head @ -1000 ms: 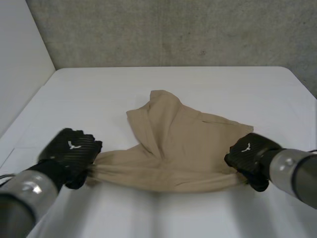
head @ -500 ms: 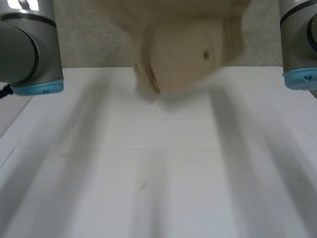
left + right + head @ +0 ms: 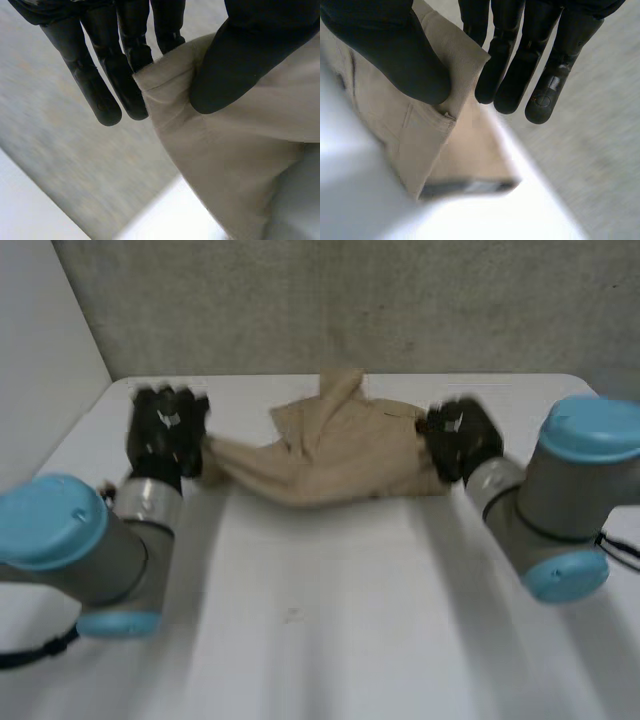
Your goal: Fold the shorts.
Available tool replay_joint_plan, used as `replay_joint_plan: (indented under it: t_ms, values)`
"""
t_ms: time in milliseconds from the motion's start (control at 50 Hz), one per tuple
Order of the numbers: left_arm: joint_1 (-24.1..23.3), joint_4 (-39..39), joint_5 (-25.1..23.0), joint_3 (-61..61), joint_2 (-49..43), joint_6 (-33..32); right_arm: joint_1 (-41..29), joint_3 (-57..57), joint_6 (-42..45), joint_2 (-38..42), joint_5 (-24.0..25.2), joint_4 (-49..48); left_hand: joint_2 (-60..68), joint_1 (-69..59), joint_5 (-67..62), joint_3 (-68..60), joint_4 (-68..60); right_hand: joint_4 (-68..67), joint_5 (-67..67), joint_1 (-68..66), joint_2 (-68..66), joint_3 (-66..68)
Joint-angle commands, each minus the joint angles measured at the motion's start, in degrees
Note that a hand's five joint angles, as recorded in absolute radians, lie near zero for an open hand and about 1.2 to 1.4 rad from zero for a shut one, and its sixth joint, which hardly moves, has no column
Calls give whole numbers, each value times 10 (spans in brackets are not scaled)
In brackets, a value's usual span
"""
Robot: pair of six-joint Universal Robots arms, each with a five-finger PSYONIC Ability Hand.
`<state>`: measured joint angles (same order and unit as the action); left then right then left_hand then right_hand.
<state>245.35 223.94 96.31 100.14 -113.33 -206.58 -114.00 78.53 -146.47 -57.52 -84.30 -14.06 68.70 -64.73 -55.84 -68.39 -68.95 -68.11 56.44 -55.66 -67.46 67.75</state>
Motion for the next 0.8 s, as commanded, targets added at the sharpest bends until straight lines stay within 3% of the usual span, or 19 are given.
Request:
replay_joint_plan:
  t_ms: [20, 120, 240, 340, 380, 460, 500, 580, 680, 800]
  values:
    - [-17, -111, 7, 60, 13, -49, 4, 60, 24, 0, -6, 74, 113, -153, -142, -116, -110, -119, 136, -243, -125, 123]
    - [-15, -224, 31, 99, 86, -81, 4, 110, 36, -82, 0, 128, 113, -153, -142, -116, -110, -119, 136, -243, -125, 123]
    - [-23, -406, 52, 160, 175, -116, 4, 152, 130, -161, 2, 333, 113, -153, -142, -116, -110, -119, 136, -243, -125, 123]
    - [-50, -486, 46, 194, 221, -118, 6, 195, 211, -174, -7, 460, 113, -153, -142, -116, -110, -119, 136, -243, -125, 123]
    - [-68, -490, 45, 196, 223, -115, 5, 204, 223, -176, -8, 453, 113, -153, -142, -116, -110, -119, 136, -243, -125, 123]
    - [-93, -458, 47, 176, 220, -115, 2, 209, 218, -174, -10, 400, -440, 400, 411, 437, 443, -119, 136, -243, -125, 123]
    - [-93, -433, 47, 160, 218, -116, -1, 211, 215, -171, -10, 383, -574, 534, 546, 571, 577, -119, 136, -243, -125, 123]
    - [-87, -353, 47, 114, 205, -116, -3, 217, 207, -168, -12, 360, -587, 547, 558, 583, 589, -119, 136, -243, -125, 123]
    - [-48, -282, 35, 62, 181, -114, -3, 220, 201, -165, -16, 345, -550, 510, 521, 547, 552, -119, 136, -243, -125, 123]
    - [-31, -268, -65, -23, 74, -111, 0, 220, 200, -164, -16, 331, -479, 439, 450, 476, 481, -119, 136, -243, -125, 123]
